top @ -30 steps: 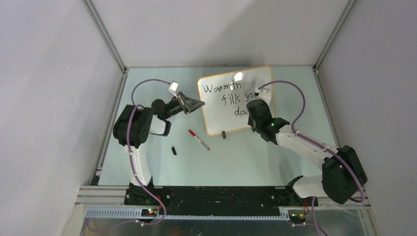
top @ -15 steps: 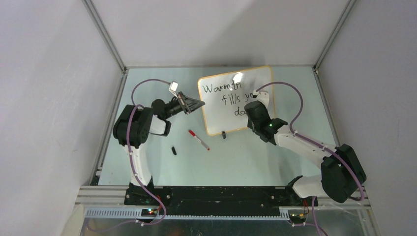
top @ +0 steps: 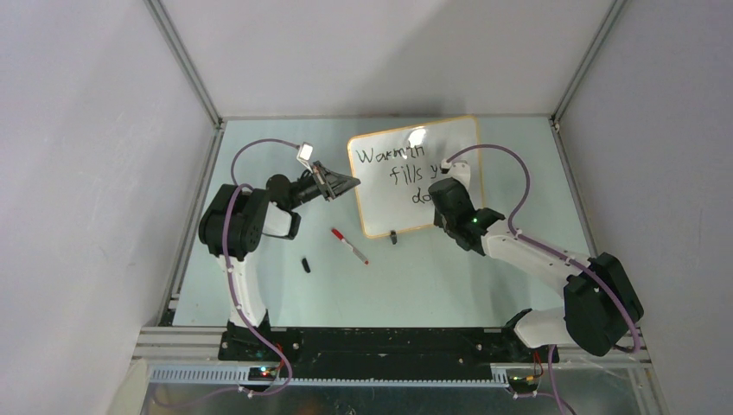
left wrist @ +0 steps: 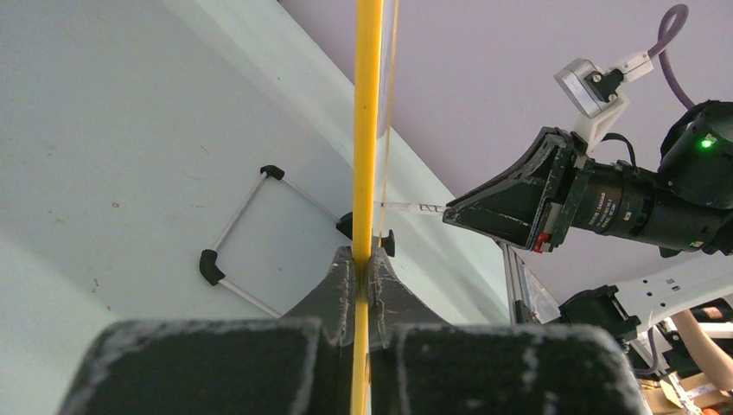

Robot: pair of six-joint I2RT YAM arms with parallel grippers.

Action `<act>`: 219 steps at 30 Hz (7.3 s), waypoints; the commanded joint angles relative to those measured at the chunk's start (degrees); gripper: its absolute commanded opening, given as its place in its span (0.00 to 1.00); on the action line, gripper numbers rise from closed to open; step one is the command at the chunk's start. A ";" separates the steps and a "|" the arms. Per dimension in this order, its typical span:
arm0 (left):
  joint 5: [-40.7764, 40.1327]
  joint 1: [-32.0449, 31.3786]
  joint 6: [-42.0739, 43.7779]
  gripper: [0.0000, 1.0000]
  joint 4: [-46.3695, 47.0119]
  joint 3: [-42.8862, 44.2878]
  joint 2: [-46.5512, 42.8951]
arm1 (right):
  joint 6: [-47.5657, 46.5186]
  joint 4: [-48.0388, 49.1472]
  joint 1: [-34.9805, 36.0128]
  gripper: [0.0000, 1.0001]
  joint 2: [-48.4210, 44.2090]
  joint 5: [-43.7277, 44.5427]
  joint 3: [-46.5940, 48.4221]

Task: Write a sentence on the whiteboard
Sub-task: Write a sentence on the whiteboard, then pick up the pen cap from the center of the board, then insert the whiteboard marker without the cap into the pen cap.

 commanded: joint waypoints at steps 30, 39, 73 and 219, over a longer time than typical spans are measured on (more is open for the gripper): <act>-0.87 -0.25 2.44 0.39 2.42 -2.36 -4.48 | -4.97 19.11 6.86 0.00 -22.61 5.88 -13.95; -6.78 1.03 5.84 0.57 1.57 -10.92 -11.96 | -7.83 28.06 8.45 0.00 -23.53 6.48 -18.47; -74.04 -8.14 1.37 0.64 -128.75 -0.68 -52.59 | -5.51 35.62 7.09 0.00 -36.32 3.85 -27.52; -47.19 -16.17 -45.51 0.00 -104.07 -9.01 -65.98 | -29.23 43.02 32.06 0.00 -12.21 -12.35 -13.92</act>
